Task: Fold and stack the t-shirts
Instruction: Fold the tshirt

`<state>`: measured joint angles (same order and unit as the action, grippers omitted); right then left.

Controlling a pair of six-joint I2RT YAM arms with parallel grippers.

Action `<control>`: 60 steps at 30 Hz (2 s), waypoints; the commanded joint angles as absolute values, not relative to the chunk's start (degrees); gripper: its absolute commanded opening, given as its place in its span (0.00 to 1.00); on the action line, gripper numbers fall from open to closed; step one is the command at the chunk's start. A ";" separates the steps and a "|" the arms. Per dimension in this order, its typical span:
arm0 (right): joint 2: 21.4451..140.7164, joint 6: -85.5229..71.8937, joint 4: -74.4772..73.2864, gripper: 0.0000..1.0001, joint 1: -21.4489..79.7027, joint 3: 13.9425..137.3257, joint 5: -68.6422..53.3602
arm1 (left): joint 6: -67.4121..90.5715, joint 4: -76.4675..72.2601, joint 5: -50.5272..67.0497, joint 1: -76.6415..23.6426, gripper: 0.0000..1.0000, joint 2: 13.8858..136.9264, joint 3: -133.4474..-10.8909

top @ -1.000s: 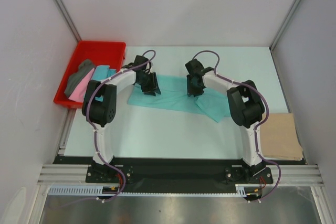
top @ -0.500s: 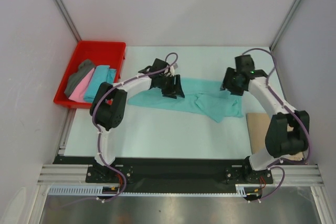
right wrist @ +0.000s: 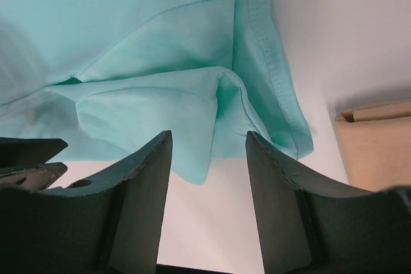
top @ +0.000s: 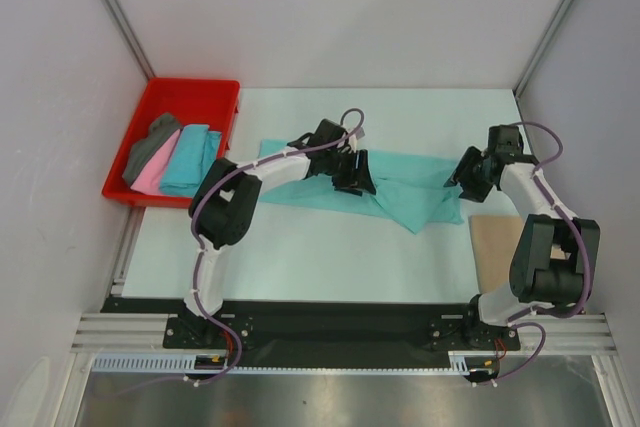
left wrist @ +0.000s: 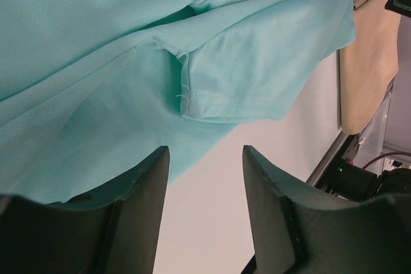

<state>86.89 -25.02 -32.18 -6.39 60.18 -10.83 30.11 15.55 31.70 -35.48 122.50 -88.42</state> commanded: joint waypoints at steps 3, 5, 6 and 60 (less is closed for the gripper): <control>85.35 -26.89 -36.79 0.54 -6.68 60.47 -10.73 | 31.11 17.04 31.64 -35.24 0.53 123.13 -91.49; 84.38 -27.77 -39.54 0.53 -6.85 59.77 -9.41 | 30.50 18.28 31.55 -35.16 0.51 123.22 -91.76; 82.55 -28.21 -40.16 0.51 -6.94 59.07 -9.23 | 30.24 19.41 31.38 -35.07 0.50 123.14 -91.76; 85.95 -27.60 -27.60 0.51 -8.09 56.34 -11.16 | 25.31 27.86 27.95 -23.91 0.33 120.41 -85.69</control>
